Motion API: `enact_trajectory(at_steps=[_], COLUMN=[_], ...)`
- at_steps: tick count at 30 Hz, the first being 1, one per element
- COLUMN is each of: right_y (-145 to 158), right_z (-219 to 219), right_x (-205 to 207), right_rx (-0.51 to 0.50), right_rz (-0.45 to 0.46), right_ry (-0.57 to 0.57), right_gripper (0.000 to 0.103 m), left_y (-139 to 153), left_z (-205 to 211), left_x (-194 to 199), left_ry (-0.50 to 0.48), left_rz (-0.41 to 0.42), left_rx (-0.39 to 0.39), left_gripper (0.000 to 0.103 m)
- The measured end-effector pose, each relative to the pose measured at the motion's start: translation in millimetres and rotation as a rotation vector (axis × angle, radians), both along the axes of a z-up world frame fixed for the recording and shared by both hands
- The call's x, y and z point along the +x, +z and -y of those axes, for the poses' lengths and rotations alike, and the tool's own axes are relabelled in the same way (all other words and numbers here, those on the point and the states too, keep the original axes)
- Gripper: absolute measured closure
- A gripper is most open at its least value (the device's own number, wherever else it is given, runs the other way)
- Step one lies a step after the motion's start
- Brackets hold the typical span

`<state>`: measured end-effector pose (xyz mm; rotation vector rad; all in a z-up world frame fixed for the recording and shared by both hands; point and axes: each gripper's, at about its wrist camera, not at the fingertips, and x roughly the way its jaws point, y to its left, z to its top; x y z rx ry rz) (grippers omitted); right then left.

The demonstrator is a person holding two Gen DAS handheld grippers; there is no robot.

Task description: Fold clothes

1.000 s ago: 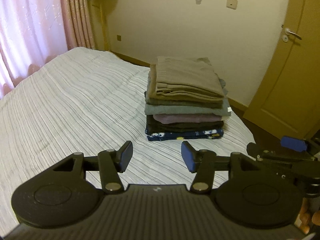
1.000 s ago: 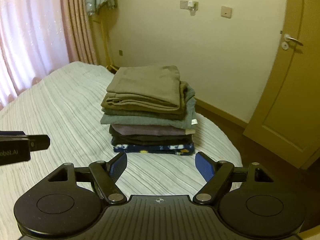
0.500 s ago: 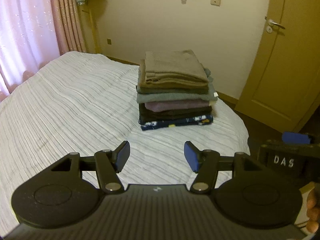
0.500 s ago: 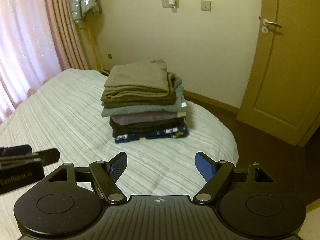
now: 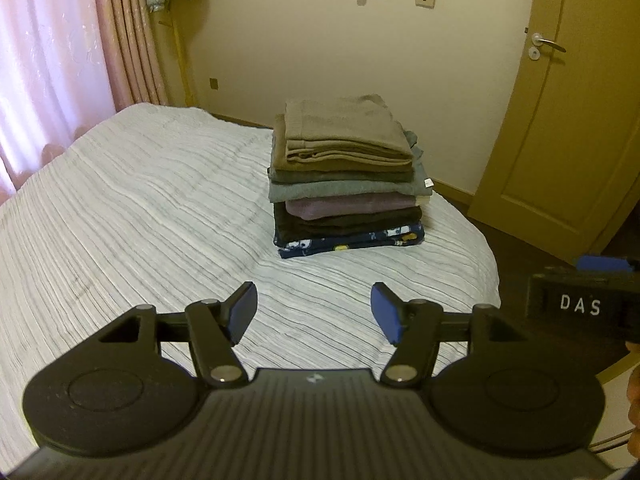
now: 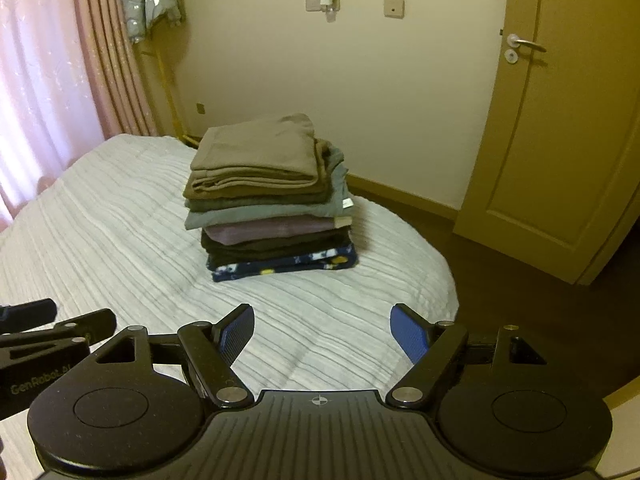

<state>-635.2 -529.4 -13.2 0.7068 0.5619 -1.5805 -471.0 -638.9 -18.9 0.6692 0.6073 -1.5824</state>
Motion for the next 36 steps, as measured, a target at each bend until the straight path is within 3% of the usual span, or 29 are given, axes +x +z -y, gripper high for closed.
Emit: enact_trajectory(at_steps=[10, 36], right_y=[-17.7, -50.4], right_z=[19.7, 60.3], right_x=[1.1, -9.3], right_rx=[0.072, 0.178], right_rz=[0.019, 0.043], right_ry=[0.056, 0.026], right_gripper=[0.025, 0.025], left_y=[-16.6, -44.5], left_z=[17.3, 65.8], left_x=[3.8, -3.0], left_ry=[0.034, 0.003], left_rz=[-0.03, -0.027], left_rx=[0.066, 0.15], left_gripper=[0.044, 0.044])
